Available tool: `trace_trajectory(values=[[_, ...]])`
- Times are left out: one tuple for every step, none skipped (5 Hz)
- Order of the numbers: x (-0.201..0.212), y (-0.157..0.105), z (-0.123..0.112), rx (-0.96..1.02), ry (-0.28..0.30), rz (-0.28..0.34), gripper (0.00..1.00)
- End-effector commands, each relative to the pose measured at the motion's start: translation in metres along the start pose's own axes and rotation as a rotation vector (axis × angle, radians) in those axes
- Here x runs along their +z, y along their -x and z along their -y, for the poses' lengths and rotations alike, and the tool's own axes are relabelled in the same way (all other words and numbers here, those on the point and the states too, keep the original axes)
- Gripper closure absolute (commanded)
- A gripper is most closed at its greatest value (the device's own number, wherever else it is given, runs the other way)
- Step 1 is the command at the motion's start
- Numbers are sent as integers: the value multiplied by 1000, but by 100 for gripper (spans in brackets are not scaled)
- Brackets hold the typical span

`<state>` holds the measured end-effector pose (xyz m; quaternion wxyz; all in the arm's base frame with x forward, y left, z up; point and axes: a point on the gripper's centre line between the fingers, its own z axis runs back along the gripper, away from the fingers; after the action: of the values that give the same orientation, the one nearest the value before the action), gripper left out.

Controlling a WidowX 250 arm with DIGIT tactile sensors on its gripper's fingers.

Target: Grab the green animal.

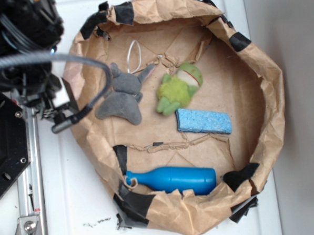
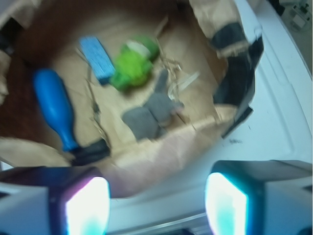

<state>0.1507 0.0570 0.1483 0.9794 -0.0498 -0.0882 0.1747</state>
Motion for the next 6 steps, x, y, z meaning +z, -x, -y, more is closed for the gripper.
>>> trace_trajectory(values=[[4,-4,11,-124,-50,6,0],[4,-4,11,-124,-50,6,0],[4,-4,11,-124,-50,6,0],[4,-4,11,-124,-50,6,0],[4,-4,11,-124,-50,6,0],[17,-42,41,-159,3,-43,0]])
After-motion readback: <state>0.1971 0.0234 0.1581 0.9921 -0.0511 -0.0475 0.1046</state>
